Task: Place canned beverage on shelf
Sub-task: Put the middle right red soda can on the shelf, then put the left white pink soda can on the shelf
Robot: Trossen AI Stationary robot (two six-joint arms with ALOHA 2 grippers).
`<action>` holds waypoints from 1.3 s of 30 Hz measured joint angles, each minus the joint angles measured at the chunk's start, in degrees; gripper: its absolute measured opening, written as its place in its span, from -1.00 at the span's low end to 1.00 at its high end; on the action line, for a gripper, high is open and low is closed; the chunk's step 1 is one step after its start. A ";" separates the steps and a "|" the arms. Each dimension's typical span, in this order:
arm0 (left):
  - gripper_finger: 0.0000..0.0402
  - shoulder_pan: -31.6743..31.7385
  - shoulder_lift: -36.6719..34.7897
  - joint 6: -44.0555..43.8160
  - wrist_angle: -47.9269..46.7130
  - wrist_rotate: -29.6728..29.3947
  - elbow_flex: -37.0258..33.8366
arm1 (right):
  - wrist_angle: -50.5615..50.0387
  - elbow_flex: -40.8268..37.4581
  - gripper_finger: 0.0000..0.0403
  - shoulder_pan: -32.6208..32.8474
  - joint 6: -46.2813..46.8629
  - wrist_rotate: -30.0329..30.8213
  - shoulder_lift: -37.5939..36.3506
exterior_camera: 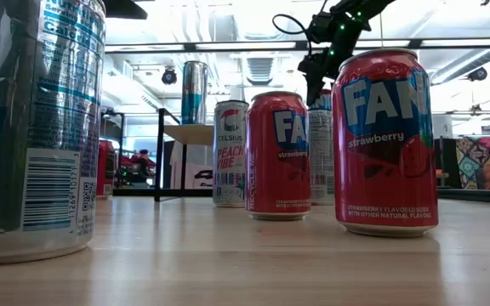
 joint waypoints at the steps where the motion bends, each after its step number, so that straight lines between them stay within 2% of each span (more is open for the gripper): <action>1: 0.30 -0.01 -0.01 0.00 0.02 0.00 0.00 | 0.00 0.00 0.76 0.00 0.15 0.00 0.00; 23: 0.30 -0.01 0.00 -0.02 0.11 0.00 0.00 | 1.72 -0.02 0.76 0.00 1.53 0.07 -2.70; 31: 0.30 0.00 0.00 -0.04 0.24 0.00 0.00 | 2.52 -0.02 0.76 0.00 2.18 0.07 -5.88; 39: 0.30 0.17 0.00 -0.69 0.26 -0.09 -0.68 | 2.67 -0.02 0.76 2.10 4.03 -0.04 -12.95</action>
